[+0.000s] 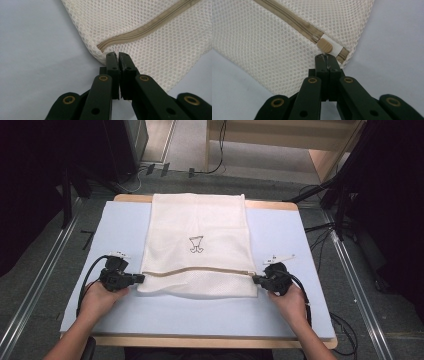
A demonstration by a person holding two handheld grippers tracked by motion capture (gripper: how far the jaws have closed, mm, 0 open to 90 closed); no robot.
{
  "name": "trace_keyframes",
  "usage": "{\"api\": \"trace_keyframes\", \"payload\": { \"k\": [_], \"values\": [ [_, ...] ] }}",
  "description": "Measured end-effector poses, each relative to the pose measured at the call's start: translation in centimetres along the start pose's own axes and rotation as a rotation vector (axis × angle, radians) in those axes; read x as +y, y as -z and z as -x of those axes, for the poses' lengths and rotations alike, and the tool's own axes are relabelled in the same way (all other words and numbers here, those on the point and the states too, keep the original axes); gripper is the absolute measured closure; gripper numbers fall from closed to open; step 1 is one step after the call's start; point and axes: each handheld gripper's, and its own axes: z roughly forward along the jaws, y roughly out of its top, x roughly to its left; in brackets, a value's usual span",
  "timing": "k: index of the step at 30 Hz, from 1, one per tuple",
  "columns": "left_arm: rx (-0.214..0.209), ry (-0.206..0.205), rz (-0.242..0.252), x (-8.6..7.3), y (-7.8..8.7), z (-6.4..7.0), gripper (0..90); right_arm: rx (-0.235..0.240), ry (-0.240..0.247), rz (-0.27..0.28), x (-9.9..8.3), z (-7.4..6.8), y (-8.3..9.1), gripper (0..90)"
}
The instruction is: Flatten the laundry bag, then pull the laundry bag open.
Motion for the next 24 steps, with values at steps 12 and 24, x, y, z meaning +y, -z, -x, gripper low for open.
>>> {"api": "trace_keyframes", "payload": {
  "k": [12,24],
  "values": [
    [-0.037,-0.017,0.116,-0.8,1.9,-0.1,60.8,0.064,0.033,0.031,-1.0,0.2,1.3,79.9],
    [-0.049,-0.036,0.143,0.4,2.0,0.4,40.3,0.065,-0.016,0.09,-0.9,1.3,1.9,67.3]
  ]
}}
